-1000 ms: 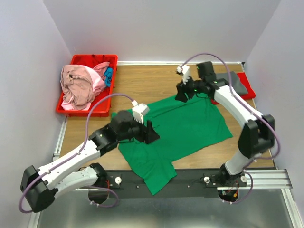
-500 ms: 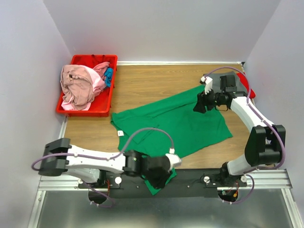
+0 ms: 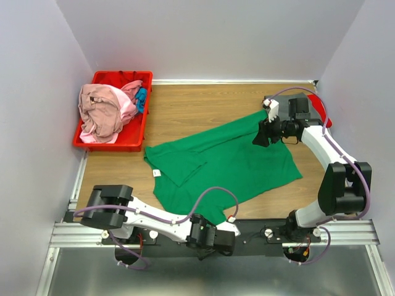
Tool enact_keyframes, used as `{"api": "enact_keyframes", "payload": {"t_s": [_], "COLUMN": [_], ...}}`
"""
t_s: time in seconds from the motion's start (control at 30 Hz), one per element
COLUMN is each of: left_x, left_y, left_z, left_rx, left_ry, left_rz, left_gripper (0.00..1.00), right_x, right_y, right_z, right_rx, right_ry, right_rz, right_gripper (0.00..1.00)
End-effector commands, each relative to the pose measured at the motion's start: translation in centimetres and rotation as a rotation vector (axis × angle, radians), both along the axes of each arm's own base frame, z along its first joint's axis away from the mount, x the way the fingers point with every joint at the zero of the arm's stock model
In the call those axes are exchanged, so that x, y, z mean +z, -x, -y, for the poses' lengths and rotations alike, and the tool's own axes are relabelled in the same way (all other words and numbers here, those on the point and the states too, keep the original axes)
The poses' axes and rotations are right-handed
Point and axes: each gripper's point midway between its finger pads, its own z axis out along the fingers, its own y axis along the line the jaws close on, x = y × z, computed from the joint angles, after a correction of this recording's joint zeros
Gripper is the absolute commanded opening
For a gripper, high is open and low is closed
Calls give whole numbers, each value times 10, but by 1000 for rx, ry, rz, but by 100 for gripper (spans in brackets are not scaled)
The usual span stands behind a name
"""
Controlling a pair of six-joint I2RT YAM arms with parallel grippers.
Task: Fold and stack the t-shirts
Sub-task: Fold the tshirt
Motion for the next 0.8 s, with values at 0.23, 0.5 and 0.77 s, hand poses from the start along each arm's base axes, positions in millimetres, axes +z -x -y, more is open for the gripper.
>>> {"api": "enact_keyframes", "payload": {"t_s": [0.23, 0.5, 0.77], "left_x": [-9, 10, 60], "left_y": [-21, -31, -54], "left_z": [-12, 2, 29], "left_rx": [-15, 10, 136], "left_ry": [-123, -71, 134], "left_rz": [129, 193, 235], "left_gripper": [23, 0, 0], "right_x": [-6, -1, -6], "right_y": [7, 7, 16], "right_z": [-3, -2, 32], "right_rx": [18, 17, 11], "right_ry": [-36, -41, 188], "right_rz": [-36, -25, 11], "right_gripper": [64, 64, 63]}}
